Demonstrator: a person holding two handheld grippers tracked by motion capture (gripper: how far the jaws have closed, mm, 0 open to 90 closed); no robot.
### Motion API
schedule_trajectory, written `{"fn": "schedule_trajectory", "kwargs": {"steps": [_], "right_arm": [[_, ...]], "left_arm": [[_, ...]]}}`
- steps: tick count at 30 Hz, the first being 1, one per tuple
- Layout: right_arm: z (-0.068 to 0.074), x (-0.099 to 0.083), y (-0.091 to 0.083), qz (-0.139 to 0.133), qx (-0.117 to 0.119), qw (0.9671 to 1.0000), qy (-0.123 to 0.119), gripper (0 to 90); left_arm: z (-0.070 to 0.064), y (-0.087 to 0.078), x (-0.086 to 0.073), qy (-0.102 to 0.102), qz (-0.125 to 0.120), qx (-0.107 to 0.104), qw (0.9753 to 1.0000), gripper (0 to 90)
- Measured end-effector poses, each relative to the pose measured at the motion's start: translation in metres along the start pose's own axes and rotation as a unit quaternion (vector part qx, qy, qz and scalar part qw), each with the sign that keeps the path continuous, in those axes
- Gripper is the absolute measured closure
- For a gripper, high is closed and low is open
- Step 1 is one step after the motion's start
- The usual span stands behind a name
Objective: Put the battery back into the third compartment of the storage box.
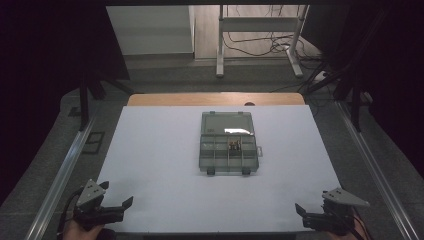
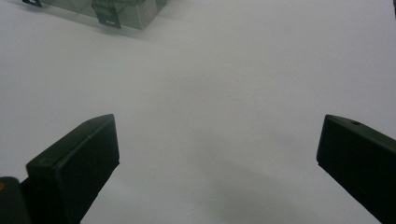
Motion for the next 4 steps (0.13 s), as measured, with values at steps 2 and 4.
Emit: {"fn": "schedule_trajectory", "kwargs": {"steps": [2, 4], "right_arm": [[0.0001, -0.0002, 0.0008, 0.004, 0.001, 1.0, -0.001, 0.0], [-0.0006, -0.0004, 0.0017, 0.008, 0.0, 1.0, 0.0, 0.0]], "left_arm": [[0.0, 0.0, 0.0003, 0.0, -0.001, 0.0, 1.0, 3.6], [-0.0003, 0.0006, 0.0006, 0.001, 0.001, 0.0, 1.0, 3.6]]}}
Point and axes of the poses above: each handheld gripper's, and its own axes: y roughly forward along the jaws, x roughly out of its top, z roughly to its left, the point moved 3 cm from there along y, roughly forward along the jaws, and after that the axes turned 6 degrees about x, right-handed, at the moved point
